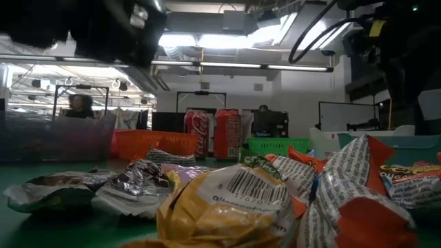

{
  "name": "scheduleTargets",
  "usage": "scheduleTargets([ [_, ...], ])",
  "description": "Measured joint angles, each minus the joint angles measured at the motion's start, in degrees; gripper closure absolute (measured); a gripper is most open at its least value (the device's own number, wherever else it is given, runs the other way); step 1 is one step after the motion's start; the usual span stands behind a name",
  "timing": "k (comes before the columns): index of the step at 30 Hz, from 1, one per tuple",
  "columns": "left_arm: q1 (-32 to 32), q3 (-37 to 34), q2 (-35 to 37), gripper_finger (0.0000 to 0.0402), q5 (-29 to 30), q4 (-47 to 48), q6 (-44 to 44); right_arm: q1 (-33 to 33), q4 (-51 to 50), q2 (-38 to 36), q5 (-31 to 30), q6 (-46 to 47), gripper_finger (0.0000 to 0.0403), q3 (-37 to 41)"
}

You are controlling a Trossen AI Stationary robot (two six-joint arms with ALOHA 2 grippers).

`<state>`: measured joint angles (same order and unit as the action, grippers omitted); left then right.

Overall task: Sort candy
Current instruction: Put the brown chocolate into the blue bin

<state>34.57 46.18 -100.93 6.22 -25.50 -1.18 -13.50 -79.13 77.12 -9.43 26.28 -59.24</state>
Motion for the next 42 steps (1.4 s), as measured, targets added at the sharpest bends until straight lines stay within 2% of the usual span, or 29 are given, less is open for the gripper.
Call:
scheduleTargets([
  [8,0.0,0.0,-4.3,0.0273,-1.2,1.3,-6.3,0.0,3.3,0.0,0.0,0.0,0.0235,0.0],
  [22,-0.4,-0.1,-4.5,0.0273,-0.8,7.0,-21.7,0.0,11.2,0.0,0.0,0.0,0.0235,0.0],
  [34,-1.3,0.1,-7.9,0.0276,-1.4,5.5,-20.5,0.0,18.1,0.0,0.0,0.0,0.0235,0.0],
  [42,-1.3,0.0,-8.1,0.0327,-0.4,4.3,-10.1,0.0,27.6,0.0,0.0,0.0,0.0235,0.0],
])
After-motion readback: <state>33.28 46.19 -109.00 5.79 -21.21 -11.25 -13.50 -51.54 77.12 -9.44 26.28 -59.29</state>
